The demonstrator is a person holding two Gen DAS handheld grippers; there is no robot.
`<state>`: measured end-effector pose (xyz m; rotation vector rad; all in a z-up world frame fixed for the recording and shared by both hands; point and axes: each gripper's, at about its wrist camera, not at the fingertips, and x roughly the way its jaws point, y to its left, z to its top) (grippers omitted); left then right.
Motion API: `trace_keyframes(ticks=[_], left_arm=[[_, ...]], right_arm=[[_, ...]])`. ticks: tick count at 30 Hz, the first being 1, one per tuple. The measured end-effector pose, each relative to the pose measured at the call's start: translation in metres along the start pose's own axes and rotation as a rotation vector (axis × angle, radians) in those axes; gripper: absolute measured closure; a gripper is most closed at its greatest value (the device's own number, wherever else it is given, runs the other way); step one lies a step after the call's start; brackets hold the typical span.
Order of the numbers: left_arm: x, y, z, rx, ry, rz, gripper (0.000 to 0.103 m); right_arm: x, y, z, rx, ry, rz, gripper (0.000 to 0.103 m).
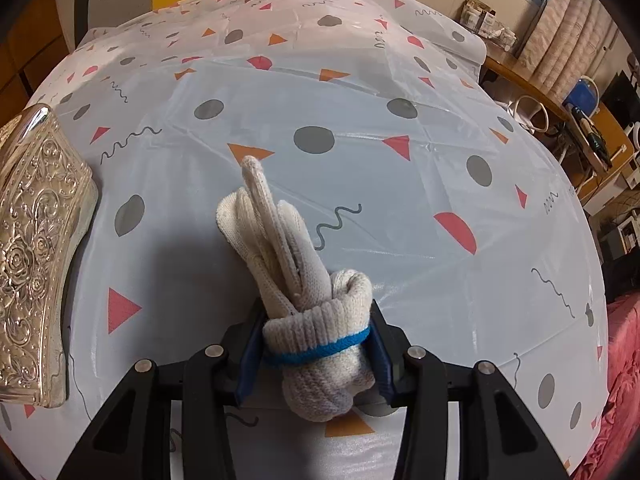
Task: Organize soft objects
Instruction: 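Carry the blue plush toy into the gold tray and open the left gripper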
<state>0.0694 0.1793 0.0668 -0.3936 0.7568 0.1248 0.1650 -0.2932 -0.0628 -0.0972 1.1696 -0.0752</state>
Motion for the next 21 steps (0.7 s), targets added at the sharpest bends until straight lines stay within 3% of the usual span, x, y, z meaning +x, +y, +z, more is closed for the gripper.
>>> trace_keyframes(ticks=[4,11,15,21], left_arm=[[-0.017,0.038,-0.017,-0.057,0.001,0.028,0.046],[-0.038,0.102,-0.051,-0.096,0.012,0.161,0.045],[-0.032,0.106,-0.071,-0.06,0.042,0.192,0.046],[0.004,0.086,-0.087,0.006,0.122,0.159,0.045]], right_arm=[[-0.001,0.001,-0.001,-0.004,-0.007,-0.003,0.056],[-0.003,0.004,-0.003,-0.02,-0.018,-0.016,0.056],[-0.003,0.004,-0.003,-0.027,-0.024,-0.022,0.057],[-0.004,0.005,-0.005,-0.027,-0.03,-0.038,0.057]])
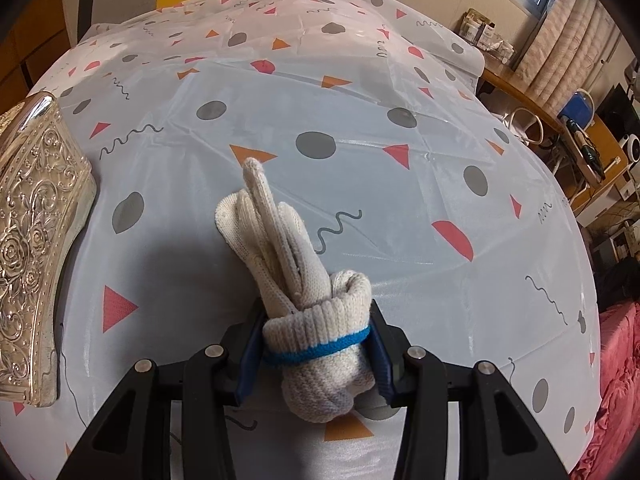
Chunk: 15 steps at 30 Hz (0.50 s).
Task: Organize soft objects
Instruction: 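Carry the blue plush toy into the gold tray and open the left gripper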
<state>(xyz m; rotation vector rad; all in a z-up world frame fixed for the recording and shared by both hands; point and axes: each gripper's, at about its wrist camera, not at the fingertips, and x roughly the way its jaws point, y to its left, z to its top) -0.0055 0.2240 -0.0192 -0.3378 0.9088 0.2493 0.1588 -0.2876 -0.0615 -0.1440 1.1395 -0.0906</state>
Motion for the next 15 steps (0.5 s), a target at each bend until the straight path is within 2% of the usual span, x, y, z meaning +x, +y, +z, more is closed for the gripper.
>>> trace_keyframes(ticks=[8,11,15], left_arm=[[0.036,-0.013,0.0,0.022,0.084,0.021,0.036],[0.032,-0.009,-0.001,0.018,0.068,0.04,0.034],[0.018,-0.006,0.002,0.016,0.013,0.065,0.024]], right_arm=[[0.0,0.001,0.001,0.007,0.001,-0.006,0.057],[0.0,0.0,0.001,0.013,0.002,0.0,0.057],[0.001,-0.002,0.002,0.022,0.004,0.005,0.057]])
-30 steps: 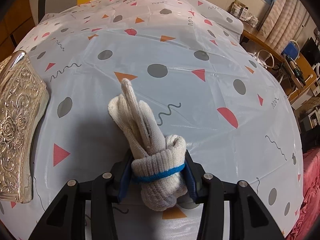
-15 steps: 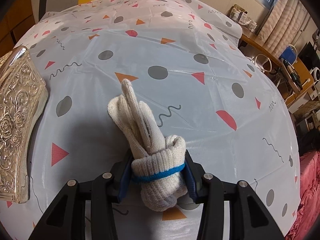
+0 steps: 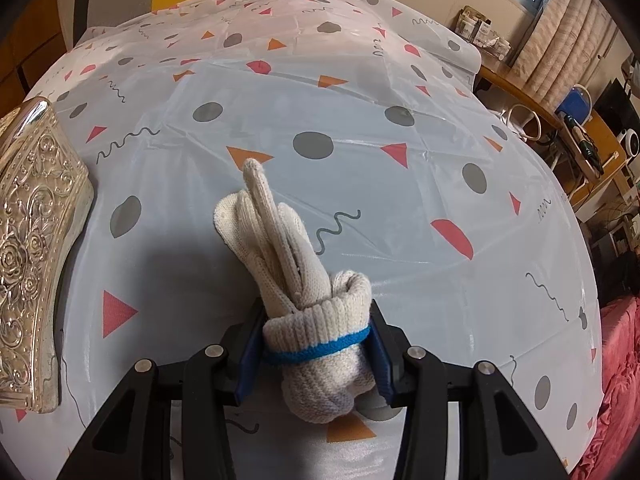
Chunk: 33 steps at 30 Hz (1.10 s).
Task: Organize soft objects
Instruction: 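Carry the blue plush toy into the gold tray and open the left gripper, then carry the white glove bundle into the gold tray and open the right gripper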
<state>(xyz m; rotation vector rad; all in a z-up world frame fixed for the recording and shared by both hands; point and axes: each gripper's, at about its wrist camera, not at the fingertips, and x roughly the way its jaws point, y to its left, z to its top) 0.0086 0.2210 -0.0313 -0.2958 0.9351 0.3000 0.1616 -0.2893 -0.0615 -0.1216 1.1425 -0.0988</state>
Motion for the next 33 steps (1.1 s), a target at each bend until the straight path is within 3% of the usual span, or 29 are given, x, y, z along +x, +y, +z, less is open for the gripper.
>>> trace_keyframes(ticks=[4,6,12,23,33], left_arm=[[-0.02,0.001,0.003,0.0,-0.069,0.013,0.023],[-0.028,0.0,0.003,0.008,-0.1,0.019,0.017],[-0.05,-0.007,0.007,0.04,-0.169,0.012,0.016],[-0.067,-0.021,0.004,0.081,-0.207,-0.033,0.016],[-0.071,-0.031,-0.002,0.131,-0.209,-0.065,0.016]], right_arm=[[0.0,0.0,0.0,0.0,0.0,-0.004,0.057],[0.001,0.001,0.0,-0.002,0.0,-0.01,0.057],[0.0,0.004,-0.002,0.001,-0.002,-0.025,0.057],[-0.004,0.005,-0.002,0.086,0.057,-0.034,0.058],[-0.002,0.007,0.009,0.19,0.12,0.017,0.06]])
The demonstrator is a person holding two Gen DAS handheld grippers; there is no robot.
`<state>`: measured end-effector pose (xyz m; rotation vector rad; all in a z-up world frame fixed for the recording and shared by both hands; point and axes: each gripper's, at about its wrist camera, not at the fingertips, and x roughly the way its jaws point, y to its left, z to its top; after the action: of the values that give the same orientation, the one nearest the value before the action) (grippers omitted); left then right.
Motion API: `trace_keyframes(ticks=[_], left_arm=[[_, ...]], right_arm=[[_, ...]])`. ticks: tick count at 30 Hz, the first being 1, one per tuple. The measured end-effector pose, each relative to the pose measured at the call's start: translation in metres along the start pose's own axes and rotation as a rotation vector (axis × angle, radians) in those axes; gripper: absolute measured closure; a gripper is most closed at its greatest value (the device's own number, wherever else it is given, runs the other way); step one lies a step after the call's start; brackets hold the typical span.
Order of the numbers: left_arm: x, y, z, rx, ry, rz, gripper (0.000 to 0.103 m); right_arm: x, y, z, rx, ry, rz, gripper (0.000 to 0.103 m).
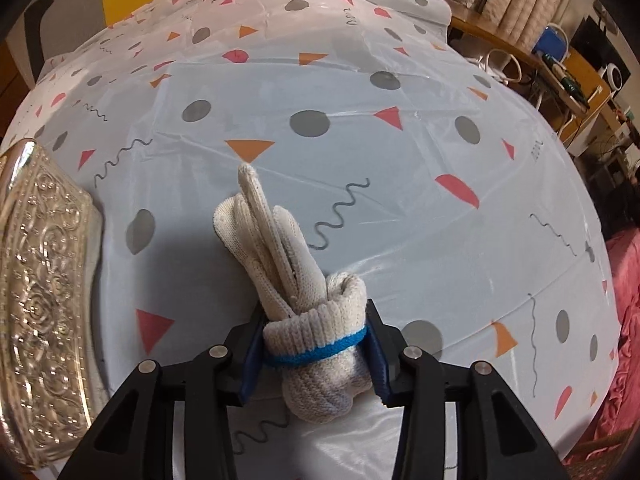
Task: Organize soft objects
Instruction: 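Carry the white glove bundle into the gold tray and open the right gripper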
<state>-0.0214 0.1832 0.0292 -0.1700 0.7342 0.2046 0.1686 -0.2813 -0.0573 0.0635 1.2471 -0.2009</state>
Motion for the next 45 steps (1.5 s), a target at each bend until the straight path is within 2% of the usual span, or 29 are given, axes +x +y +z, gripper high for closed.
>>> trace_keyframes(ticks=[8,15,20,25,31,36,41,45], left_arm=[[-0.004,-0.006,-0.004,0.024,0.002,-0.023,0.015],[-0.003,-0.007,-0.007,0.02,0.012,-0.04,0.014],[-0.003,-0.007,-0.009,0.025,0.015,-0.046,0.014],[0.0,-0.005,-0.011,0.016,0.025,-0.039,0.014],[0.002,0.005,-0.012,-0.008,0.03,-0.021,0.014],[0.003,0.018,-0.012,-0.034,0.033,0.007,0.014],[0.005,0.032,-0.013,-0.071,0.034,0.043,0.014],[0.004,0.04,-0.014,-0.094,0.027,0.056,0.014]], right_arm=[[-0.006,0.001,0.007,0.058,0.001,0.062,0.061],[-0.055,0.018,0.034,0.015,-0.114,0.107,0.061],[-0.072,0.035,0.036,-0.028,-0.134,0.121,0.061],[-0.101,0.051,0.051,-0.037,-0.194,0.177,0.061],[-0.16,0.117,0.071,-0.165,-0.32,0.257,0.061],[-0.196,0.185,0.065,-0.3,-0.386,0.336,0.061],[-0.224,0.245,0.037,-0.431,-0.428,0.445,0.061],[-0.238,0.29,-0.006,-0.558,-0.43,0.53,0.061]])
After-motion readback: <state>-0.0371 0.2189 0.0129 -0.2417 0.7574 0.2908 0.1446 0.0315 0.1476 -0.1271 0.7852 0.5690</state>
